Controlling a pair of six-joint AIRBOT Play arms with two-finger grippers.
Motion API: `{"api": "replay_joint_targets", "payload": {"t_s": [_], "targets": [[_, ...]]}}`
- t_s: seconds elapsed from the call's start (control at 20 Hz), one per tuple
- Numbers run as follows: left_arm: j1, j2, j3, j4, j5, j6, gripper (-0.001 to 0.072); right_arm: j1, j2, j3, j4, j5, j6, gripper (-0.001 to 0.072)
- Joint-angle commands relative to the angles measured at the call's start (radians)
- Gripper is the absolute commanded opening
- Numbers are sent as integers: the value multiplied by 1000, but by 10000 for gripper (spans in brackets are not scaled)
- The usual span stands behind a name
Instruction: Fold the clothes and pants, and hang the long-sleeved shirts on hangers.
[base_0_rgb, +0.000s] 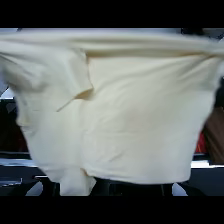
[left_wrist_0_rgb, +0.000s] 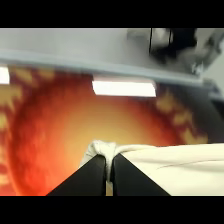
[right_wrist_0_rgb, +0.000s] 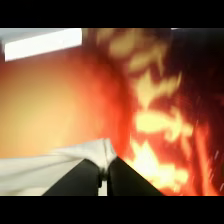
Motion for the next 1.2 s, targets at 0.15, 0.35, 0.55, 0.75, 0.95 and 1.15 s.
{"api": "replay_joint_targets", "payload": {"t_s": [0.15,0.35,0.55,0.75,0.95,1.15], "targets": [[-167,-373,-459,-17,371,6,20,227,-514,-192,-60,-72,75,39],[-132,-647,-329,-220,444,16,20,233,-660,-175,-54,-408,214,40],[-138,-761,-147,-253,554,120,20,181,-660,-173,-54,-749,328,40],[-167,-817,-127,-253,673,115,20,176,-703,-173,-65,-773,327,40],[-204,-852,-127,-254,643,105,20,175,-731,-173,-26,-723,327,40],[-143,-760,-125,-237,433,178,20,122,-644,-163,-26,-511,251,40]]}}
